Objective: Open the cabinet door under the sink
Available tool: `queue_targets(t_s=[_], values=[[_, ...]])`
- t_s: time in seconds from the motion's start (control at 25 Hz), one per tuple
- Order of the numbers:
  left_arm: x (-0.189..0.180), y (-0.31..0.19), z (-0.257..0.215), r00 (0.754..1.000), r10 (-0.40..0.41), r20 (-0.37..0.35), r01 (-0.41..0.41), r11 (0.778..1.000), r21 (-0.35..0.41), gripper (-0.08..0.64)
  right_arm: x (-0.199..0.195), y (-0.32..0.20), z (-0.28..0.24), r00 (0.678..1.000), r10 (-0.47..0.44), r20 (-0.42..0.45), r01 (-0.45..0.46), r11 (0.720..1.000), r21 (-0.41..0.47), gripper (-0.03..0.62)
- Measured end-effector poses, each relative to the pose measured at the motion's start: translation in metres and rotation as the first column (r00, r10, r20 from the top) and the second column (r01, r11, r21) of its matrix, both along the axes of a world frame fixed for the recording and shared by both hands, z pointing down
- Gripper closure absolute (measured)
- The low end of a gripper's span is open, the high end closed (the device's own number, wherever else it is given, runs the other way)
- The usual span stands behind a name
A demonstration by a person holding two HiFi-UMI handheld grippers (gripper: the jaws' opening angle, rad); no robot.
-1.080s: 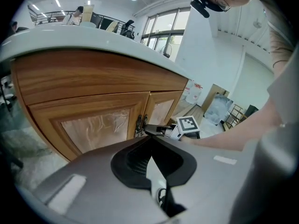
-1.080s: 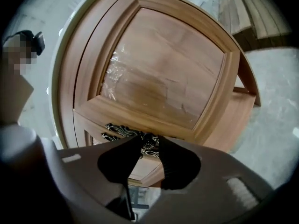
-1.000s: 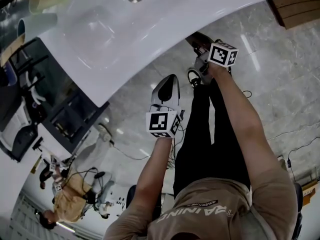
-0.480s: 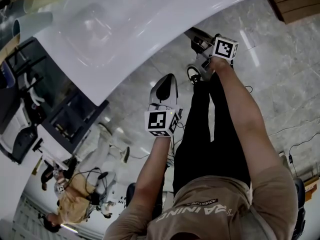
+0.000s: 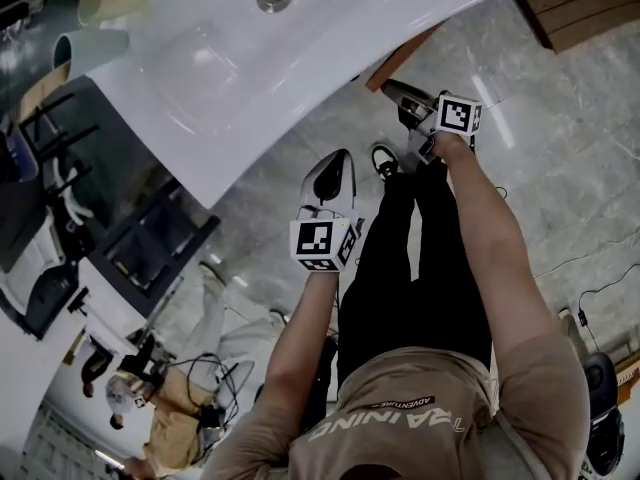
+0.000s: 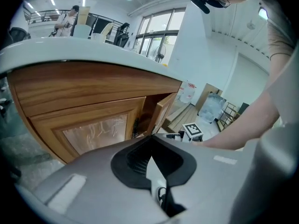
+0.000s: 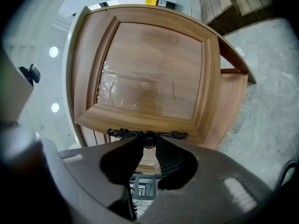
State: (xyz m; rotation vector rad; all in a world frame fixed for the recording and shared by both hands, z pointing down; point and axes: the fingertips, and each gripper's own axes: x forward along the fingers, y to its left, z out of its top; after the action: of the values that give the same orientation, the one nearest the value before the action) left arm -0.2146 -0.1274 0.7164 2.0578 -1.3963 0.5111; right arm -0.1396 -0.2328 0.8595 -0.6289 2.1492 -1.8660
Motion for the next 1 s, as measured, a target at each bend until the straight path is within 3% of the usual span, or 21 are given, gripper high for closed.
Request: queue_targets(t_s=[0.36,0.6,0.84,1.0], values=[[-0.004,0.000,-0.014,0.997,0.065,0.028,-0.066,0.998,0.023,0.543,0.052,0.039,0.006,0.991,-0.111,-0.074,0.111,0.994,-0.010,0.508],[0.009,0.000,-0.013,0.998,0.033,0.053,-0.033,0.999,-0.004,0.543,0.074,0.042,0.001,0.971,-0.230,-0.060,0.232,0.972,0.026,0.508],[0.043,0.003,-0.015,0.998,-0.032,0.058,0.033,0.999,-0.025,0.543,0.108,0.060,0.005,0.951,-0.309,-0.014,0.310,0.951,0.018,0.508],[0.076,-0.005,-0.023,0.998,-0.019,0.053,0.020,1.000,-0.024,0.543,0.151,0.068,0.002,0.939,-0.343,-0.016,0.343,0.939,-0.002,0.508]])
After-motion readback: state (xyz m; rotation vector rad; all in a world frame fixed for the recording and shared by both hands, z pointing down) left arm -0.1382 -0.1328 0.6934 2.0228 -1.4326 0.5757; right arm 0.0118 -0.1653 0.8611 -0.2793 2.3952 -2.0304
